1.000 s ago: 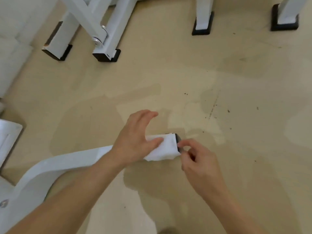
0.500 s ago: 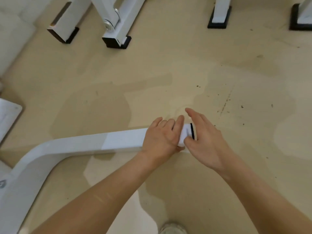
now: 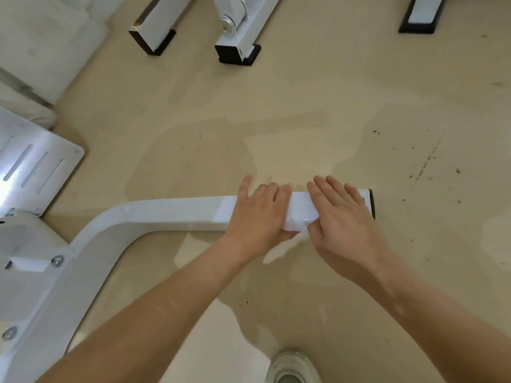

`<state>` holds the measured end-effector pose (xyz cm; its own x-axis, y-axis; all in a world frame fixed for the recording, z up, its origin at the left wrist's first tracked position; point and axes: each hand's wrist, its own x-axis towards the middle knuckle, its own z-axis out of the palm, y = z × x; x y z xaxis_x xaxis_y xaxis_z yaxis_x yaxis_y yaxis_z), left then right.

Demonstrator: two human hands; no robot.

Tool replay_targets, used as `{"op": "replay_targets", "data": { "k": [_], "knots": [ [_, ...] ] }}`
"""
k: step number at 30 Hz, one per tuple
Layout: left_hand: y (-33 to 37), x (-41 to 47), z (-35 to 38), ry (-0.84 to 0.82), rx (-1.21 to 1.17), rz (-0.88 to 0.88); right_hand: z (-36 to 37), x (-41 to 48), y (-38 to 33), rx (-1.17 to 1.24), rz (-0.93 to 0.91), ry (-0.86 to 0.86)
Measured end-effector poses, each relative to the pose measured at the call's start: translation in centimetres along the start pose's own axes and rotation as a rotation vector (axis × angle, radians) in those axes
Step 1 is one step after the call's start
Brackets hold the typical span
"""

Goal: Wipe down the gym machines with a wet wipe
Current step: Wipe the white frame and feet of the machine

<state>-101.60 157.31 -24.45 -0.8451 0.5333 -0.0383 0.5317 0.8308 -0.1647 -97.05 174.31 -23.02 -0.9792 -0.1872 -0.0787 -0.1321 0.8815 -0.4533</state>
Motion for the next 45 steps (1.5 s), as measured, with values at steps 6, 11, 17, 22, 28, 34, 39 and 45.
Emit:
{"op": "replay_targets", "data": {
  "k": [6, 11, 17, 22, 28, 34, 39, 45],
  "knots": [
    [-0.8, -0.3, 0.6, 0.092, -0.056, -0.018, -0.3, 0.2, -1.5, -0.149, -0.045, -0.187],
    [-9.6, -4.8, 1.4, -0.035, -0.018, -0.154, 0.3, 3.2, -4.5, -0.226, -0.039, -0.202],
    [-16.0, -7.8, 1.0, -0.19, -0.019, -0.279, 2.8, 4.4, -6.5, -0.275, -0.091, -0.139],
    [-16.4, -6.3, -0.4, -0.56, -0.138, -0.269, 4.3, 4.3, -5.9, -0.243, -0.122, 0.029],
    [-11.5, -4.7, -0.8, -0.266, -0.425, -0.429, 4.1, 5.6, -6.7, -0.174, -0.006, 0.174],
    [-11.9, -5.9, 3.2, 0.285, -0.174, -0.336, 3.9, 6.9, -5.9, -0.277, -0.264, 0.023],
    [-20.6, -9.8, 3.9, 0.101, -0.208, -0.517, 2.6, 7.0, -5.8, -0.443, -0.359, -0.138],
    [-24.2, -11.0, 3.3, -0.042, -0.176, -0.937, 3.6, 7.9, -6.3, -0.412, -0.266, -0.198]
  ]
}}
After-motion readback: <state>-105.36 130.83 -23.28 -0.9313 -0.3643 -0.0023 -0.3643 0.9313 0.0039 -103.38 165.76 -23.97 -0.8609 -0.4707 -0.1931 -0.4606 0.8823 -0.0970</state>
